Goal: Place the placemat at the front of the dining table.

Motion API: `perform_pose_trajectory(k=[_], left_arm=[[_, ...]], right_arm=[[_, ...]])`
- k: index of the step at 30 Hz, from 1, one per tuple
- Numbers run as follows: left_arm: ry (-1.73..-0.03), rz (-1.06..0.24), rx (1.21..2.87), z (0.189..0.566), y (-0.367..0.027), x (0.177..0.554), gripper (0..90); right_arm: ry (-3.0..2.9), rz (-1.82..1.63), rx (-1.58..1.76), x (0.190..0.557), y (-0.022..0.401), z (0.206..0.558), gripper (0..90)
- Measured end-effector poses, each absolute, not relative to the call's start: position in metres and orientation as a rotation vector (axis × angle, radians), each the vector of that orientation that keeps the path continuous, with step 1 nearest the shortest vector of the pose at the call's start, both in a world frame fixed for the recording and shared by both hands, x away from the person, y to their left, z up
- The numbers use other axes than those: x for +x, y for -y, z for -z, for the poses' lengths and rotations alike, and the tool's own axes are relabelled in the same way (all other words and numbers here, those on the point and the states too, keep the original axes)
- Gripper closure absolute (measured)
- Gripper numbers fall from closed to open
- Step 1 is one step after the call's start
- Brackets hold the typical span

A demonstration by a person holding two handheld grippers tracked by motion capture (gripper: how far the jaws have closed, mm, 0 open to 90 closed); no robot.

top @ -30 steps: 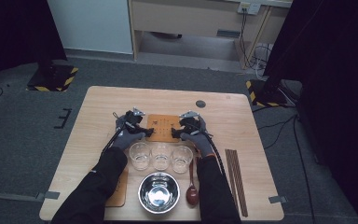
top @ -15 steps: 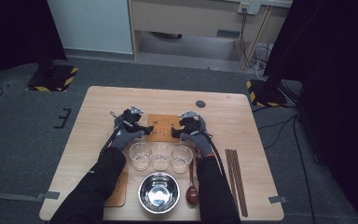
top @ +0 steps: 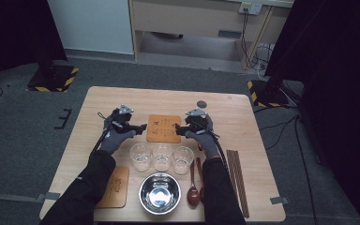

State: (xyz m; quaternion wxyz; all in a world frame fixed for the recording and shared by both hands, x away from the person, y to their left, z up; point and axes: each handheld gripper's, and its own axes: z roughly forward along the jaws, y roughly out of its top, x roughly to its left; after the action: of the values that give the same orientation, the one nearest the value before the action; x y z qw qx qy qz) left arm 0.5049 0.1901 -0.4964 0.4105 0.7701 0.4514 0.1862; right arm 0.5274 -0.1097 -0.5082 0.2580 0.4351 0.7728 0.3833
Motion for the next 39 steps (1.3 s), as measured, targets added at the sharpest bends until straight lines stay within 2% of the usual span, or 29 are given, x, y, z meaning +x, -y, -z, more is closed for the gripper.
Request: perform_pose_trajectory(k=[12, 14, 19, 28, 39], left_arm=[[-1.110, -0.508, 1.887, 0.468, -0.201, 0.474, 15.7], [-1.103, -0.514, 1.870, 0.464, -0.204, 0.468, 17.8], [-1.064, -0.532, 1.814, 0.452, -0.212, 0.449, 24.3], [-1.038, -0.553, 1.734, 0.439, -0.222, 0.417, 31.1], [-1.036, -0.544, 1.693, 0.437, -0.220, 0.373, 33.3]], right_arm=[[-1.970, -1.155, 1.209, 0.503, 0.135, 0.474, 8.1], [-1.956, -1.184, 1.185, 0.497, 0.142, 0.470, 6.4], [-1.889, -1.197, 1.143, 0.479, 0.162, 0.460, 11.6], [-1.860, -1.212, 1.139, 0.451, 0.187, 0.456, 12.7], [-1.856, -1.188, 1.142, 0.417, 0.213, 0.462, 11.4]])
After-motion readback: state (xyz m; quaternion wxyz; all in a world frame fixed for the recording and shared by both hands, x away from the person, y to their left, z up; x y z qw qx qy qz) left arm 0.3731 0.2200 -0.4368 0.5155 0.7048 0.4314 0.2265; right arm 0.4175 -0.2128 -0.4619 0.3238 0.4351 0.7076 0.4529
